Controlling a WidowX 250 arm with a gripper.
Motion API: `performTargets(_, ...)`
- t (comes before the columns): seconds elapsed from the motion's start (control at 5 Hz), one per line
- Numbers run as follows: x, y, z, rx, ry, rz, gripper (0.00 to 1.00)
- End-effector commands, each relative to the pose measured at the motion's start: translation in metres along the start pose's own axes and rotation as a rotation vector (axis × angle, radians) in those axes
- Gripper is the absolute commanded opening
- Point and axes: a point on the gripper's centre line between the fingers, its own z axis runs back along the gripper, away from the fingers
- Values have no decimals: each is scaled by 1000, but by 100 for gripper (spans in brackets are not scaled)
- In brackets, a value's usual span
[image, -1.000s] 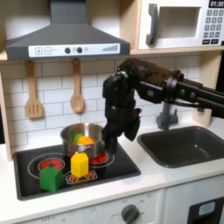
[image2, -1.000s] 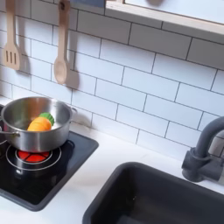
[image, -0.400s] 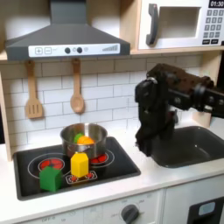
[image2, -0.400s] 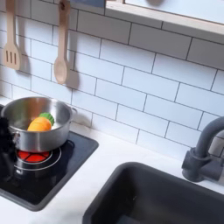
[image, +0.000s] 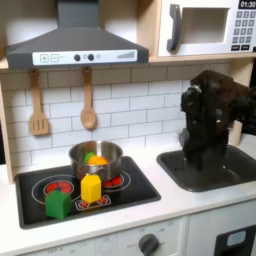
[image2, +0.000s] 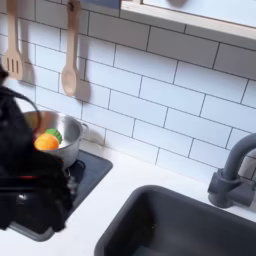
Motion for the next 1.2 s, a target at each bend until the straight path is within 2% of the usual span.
performTargets(0.0, 33, -37, 17, -74, -90, -48, 100)
performTargets(0.2, 61, -36, 35, -79, -159, -21, 100)
performTargets(0.4, 77, -23, 50, -34, -213, -3, 100)
performTargets(0.6, 81, 0, 65, 14, -256, 47, 100)
performTargets(0.8, 71, 19, 69, 79, -236, 64, 100)
performTargets(1.0, 67, 30, 72, 110, -218, 74, 100)
